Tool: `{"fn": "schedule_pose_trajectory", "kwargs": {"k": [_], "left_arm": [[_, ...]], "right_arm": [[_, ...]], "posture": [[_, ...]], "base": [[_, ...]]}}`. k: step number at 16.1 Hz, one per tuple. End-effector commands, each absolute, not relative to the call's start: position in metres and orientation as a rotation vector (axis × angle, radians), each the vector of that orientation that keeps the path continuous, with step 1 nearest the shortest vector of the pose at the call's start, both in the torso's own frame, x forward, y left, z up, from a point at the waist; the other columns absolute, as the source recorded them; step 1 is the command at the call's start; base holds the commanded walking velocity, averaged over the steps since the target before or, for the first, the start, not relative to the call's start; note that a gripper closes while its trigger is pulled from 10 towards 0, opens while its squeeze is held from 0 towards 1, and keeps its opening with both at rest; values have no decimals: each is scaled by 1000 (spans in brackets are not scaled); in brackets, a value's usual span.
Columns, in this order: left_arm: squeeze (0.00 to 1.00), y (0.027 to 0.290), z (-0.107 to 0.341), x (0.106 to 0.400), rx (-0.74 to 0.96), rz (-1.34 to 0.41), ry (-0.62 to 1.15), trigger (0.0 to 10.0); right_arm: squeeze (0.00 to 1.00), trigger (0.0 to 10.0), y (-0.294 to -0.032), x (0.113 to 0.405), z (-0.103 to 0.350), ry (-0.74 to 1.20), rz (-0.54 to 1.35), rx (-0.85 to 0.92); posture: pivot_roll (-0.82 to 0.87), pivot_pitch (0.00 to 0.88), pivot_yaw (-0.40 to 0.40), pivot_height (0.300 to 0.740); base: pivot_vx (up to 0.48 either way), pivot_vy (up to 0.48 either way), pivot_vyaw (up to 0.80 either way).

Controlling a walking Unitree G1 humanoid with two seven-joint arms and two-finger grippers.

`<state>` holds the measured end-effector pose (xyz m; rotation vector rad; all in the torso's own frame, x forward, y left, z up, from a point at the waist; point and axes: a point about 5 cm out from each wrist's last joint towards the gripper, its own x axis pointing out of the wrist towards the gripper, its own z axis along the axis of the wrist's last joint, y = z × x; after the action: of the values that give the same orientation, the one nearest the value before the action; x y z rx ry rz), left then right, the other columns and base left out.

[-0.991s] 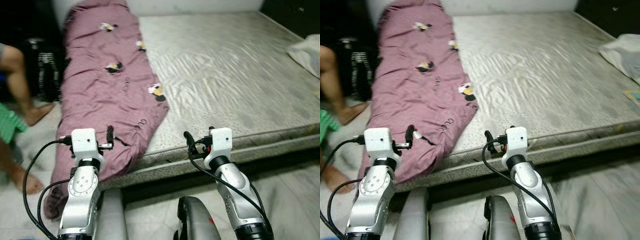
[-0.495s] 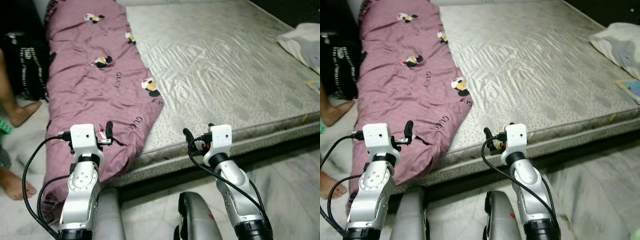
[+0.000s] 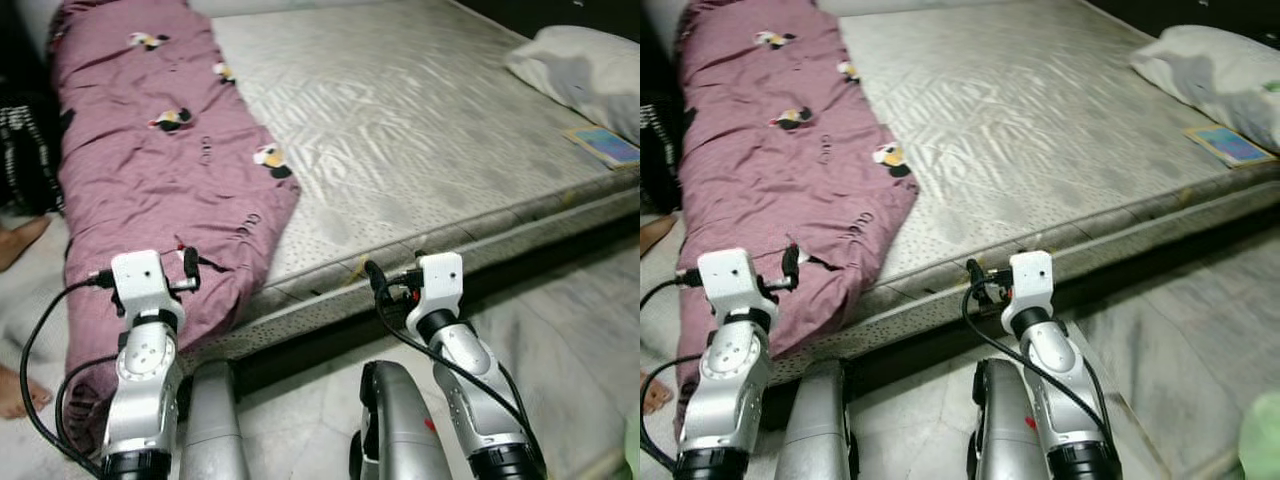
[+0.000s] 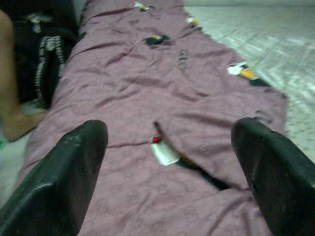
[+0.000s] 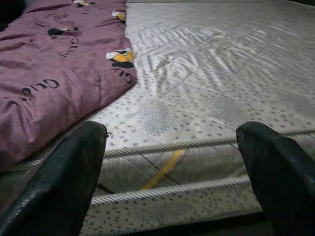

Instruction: Clean up the room

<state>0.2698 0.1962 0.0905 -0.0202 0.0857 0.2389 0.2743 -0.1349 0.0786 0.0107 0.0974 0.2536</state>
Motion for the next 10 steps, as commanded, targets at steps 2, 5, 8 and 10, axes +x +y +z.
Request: {"fn": "schedule_pose_trajectory", "kwargs": {"k": [2, 5, 8, 10], "left_arm": [[0, 193, 94, 272, -46, 198, 78, 10000], [0, 189, 92, 271, -54, 188, 81, 10000], [0, 188, 91, 269, -62, 183, 84, 10000], [0, 189, 91, 269, -61, 182, 86, 10000]], "right_arm": [[0, 10000, -135, 274, 80, 96, 263, 11], [0, 10000, -132, 273, 82, 87, 293, -8], [0, 10000, -133, 273, 81, 90, 288, 2], [0, 10000, -133, 273, 81, 93, 289, 2]], "posture": [[-15, 79, -25, 549], [-17, 85, -29, 549], [-13, 89, -31, 549], [-13, 91, -30, 549]], "base": [[0, 0, 0], [0, 0, 679], [0, 0, 623], [0, 0, 0]]}}
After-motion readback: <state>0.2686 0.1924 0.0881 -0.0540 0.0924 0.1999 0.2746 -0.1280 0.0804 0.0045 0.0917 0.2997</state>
